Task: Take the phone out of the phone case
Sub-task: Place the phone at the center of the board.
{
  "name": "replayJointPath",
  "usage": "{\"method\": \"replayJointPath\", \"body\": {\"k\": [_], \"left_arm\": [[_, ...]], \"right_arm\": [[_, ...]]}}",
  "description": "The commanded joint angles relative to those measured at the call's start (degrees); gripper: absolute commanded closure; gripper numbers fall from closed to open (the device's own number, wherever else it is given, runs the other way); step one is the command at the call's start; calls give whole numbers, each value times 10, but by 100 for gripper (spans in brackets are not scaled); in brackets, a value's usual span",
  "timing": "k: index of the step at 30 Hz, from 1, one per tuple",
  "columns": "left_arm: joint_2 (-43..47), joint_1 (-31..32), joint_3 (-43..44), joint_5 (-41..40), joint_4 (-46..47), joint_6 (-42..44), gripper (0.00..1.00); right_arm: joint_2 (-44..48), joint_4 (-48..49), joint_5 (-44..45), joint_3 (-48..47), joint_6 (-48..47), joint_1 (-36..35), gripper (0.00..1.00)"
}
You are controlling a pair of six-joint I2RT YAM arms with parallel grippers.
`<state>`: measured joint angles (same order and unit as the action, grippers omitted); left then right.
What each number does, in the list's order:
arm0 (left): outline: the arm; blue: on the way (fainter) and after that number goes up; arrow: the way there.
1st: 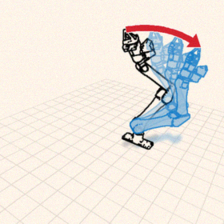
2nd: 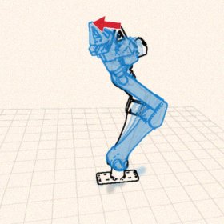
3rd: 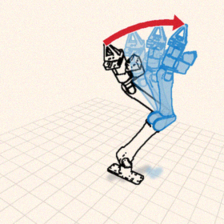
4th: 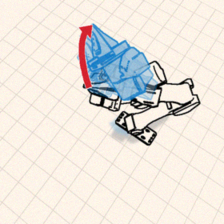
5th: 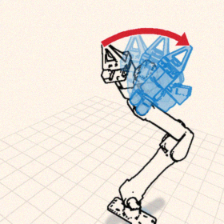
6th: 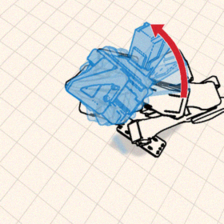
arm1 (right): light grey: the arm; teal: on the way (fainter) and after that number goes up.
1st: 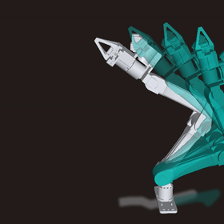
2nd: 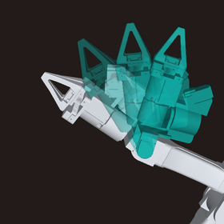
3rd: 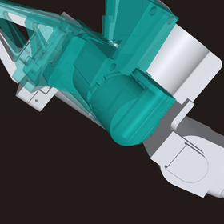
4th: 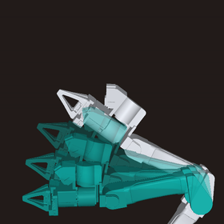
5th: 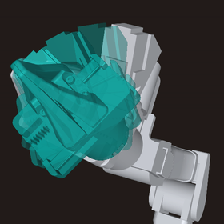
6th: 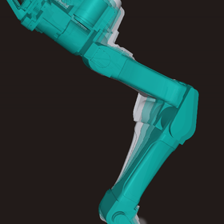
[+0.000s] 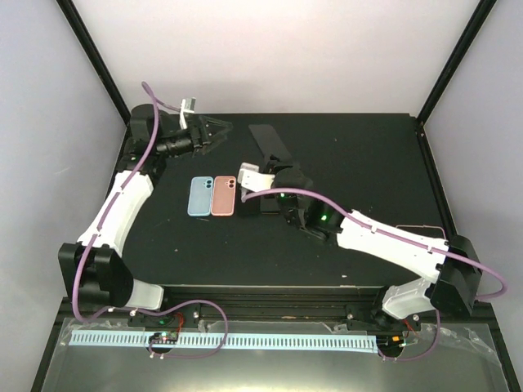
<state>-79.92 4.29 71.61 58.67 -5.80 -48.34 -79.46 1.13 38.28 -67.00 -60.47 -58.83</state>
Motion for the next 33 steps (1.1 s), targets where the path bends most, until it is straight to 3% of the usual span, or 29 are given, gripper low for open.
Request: {"method": "replayJointPath", "body": {"k": [1, 8, 18, 22, 30, 33], "left_arm": [[-2, 42, -4, -1, 60, -70, 13], [-11, 81, -13, -27, 67, -97, 18], [-15, 108, -30, -41, 69, -108, 27], [-18, 111, -39, -38, 88, -126, 38], [-18, 111, -48, -37, 102, -139, 70], [-20, 110, -46, -38, 104, -139, 80]], "right_arm": [[3, 153, 52, 24, -89, -23, 99], [-5, 266, 59, 73, -179, -45, 99], [-20, 309, 64, 76, -217, -62, 99], [-26, 344, 62, 88, -249, -67, 99], [-32, 373, 61, 99, -278, -70, 99], [-34, 385, 60, 107, -290, -71, 95]]}}
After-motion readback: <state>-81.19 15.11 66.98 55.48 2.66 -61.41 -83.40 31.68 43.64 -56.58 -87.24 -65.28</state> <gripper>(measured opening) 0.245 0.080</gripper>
